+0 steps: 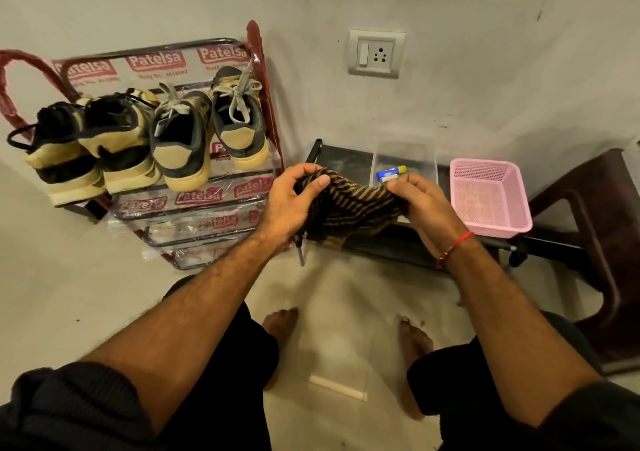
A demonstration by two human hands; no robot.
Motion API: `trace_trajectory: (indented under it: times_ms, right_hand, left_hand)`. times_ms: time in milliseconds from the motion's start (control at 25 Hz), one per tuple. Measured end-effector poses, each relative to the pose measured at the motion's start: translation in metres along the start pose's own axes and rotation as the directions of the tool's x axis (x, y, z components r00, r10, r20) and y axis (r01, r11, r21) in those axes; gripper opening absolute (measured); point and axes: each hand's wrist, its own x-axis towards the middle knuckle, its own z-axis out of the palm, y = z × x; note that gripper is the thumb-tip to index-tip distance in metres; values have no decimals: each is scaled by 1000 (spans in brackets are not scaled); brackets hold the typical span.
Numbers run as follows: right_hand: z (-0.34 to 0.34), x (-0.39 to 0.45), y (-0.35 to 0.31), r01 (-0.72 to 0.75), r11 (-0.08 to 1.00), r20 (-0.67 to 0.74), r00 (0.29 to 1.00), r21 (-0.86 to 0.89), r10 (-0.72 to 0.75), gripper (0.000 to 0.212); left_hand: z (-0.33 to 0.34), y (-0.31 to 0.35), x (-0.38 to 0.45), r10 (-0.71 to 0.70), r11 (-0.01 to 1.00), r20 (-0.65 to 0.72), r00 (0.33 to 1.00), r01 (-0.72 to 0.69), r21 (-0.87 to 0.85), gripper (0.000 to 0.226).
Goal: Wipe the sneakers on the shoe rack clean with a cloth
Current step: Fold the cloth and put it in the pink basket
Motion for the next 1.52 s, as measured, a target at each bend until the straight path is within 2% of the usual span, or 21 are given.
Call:
trace_trajectory:
  times_ms: [40,120,200,240,320,400,480,560,640,680,720,800,880,920,960,1040,1120,1200,1280,1360,1520]
  right_hand:
    - [5,-1,-2,-60,993,3,998,104,60,30]
    - [8,0,-1,-259,951,91,965,170,246,42]
    - [11,-5,0,-401,909,250,897,111,365,30]
    - [13,-7,-1,-413,904,293,883,112,367,23]
    - [18,-9,-1,-363,889,305,911,280,276,24]
    - [23,-9,-3,-280,824,271,949,493,160,31]
    - [24,-6,-2,-223,753,225,969,619,101,29]
    - [22,-5,-2,-195,737,182,978,648,99,24]
    - [20,-4,-3,-182,714,163,982,676,96,23]
    - [19,-4,-4,-176,685,167,983,707,80,23]
    - [19,-5,-5,-170,647,175,983,743,58,23]
    - [21,-6,-4,-176,583,191,981,793,36,26]
    - [23,-5,-4,-178,564,196,980,806,30,29]
    - [22,-4,-3,-173,564,196,980,808,20,30]
    - [20,-4,-4,-162,568,192,981,807,7,31]
    - [14,-3,-5,-135,598,166,986,790,3,32]
    - [6,-2,-6,-99,681,106,994,726,32,36]
    - [1,0,-5,-50,765,14,998,643,54,42]
    - [-2,5,-1,27,816,-114,992,578,48,46]
    - [-6,9,2,80,860,-225,973,503,41,48]
    - [-10,9,4,34,878,-196,978,478,68,56]
  left_hand:
    - [0,1,2,26,1000,-5,1000,-26,6,19]
    - [0,5,4,88,996,13,996,-88,20,17]
    - [-3,5,5,129,991,76,989,-132,29,13]
    - [-5,2,5,135,987,94,986,-142,72,14]
    - [-7,-9,10,85,953,52,995,-96,289,21]
    - [-10,-22,9,-106,903,-66,992,124,410,29]
    - [-11,-26,3,-289,871,-137,947,320,373,28]
    - [-12,-25,-3,-306,851,-171,937,349,392,33]
    - [-10,-21,-8,-355,856,-110,929,370,362,44]
    - [-8,-21,-11,-441,849,-25,897,426,313,55]
    - [-4,-22,-16,-545,820,94,833,505,271,70]
    - [3,-41,-24,-666,729,388,637,666,158,100]
    - [11,-54,-33,-599,602,660,454,798,-2,114]
    - [14,-55,-35,-523,532,740,423,840,-103,114]
    - [17,-53,-34,-453,469,765,458,852,-232,110]
    - [19,-47,-25,-375,401,667,643,762,-509,89]
    - [11,-39,-16,-391,418,441,808,582,-698,72]
    - [-4,-37,-9,-402,477,274,874,455,-752,59]
    - [-19,-35,-6,-415,487,206,886,408,-773,46]
    - [-26,-31,-4,-438,480,242,866,453,-751,32]
    - [-20,-28,-6,-566,565,358,742,666,-487,27]
